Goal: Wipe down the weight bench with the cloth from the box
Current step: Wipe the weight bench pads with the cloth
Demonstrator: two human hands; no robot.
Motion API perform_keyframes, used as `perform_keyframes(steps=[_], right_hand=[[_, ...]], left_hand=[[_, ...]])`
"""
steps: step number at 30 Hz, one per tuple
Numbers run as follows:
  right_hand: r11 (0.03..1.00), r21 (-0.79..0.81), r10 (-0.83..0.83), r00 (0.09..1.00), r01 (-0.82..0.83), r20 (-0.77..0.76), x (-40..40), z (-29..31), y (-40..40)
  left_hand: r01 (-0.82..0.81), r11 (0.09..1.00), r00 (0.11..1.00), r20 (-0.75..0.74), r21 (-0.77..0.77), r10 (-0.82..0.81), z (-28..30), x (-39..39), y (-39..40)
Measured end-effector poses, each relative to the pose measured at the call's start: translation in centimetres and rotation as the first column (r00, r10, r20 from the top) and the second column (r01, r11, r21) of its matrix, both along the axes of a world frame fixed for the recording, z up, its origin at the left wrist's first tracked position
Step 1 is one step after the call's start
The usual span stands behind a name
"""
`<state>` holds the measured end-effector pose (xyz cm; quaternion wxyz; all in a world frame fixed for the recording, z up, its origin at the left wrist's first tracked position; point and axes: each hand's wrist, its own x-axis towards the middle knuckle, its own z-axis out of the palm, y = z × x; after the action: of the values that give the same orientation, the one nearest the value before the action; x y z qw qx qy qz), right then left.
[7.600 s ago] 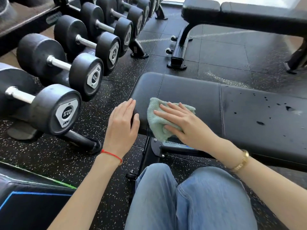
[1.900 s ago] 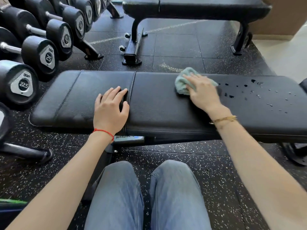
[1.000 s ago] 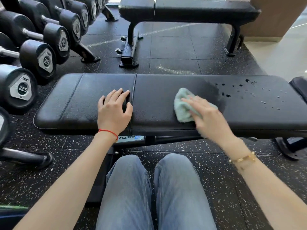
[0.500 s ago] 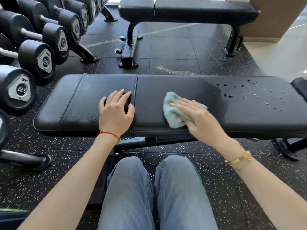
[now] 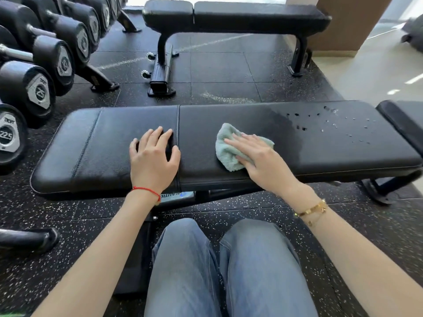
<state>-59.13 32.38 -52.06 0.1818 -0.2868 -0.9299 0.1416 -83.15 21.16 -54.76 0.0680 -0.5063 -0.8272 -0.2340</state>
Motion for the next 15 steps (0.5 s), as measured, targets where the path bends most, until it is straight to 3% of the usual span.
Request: perform_keyframes(steps=[3,7,11,15], right_hand=[[0.990,-0.006,-0.139,0.990,0.139,-0.016,4.8,0.0,1.2],[0.910,0.008,-0.415,0.910,0.415,0.004,7.0,0.3,6.0],[0.951,0.023,-0.310,0.950,0.309,0.038,4.9,0.1,4.6],[0.984,0.022,-0.176,0.984,0.175,0.015,8.0,0.4,1.2]], left_hand=[[0.024,1.000,0.999,0.041,-0.006,-0.024,0.3,-0.1,-0.2],[0.098,0.994,0.994,0.039,0.051,-0.100,1.5,1.7,0.7],[0.177,0.981,0.980,0.084,0.075,-0.183,2.6,5.8,4.0],[0.226,0.974,0.965,0.139,0.007,-0.224,1.8,10.9,7.4]])
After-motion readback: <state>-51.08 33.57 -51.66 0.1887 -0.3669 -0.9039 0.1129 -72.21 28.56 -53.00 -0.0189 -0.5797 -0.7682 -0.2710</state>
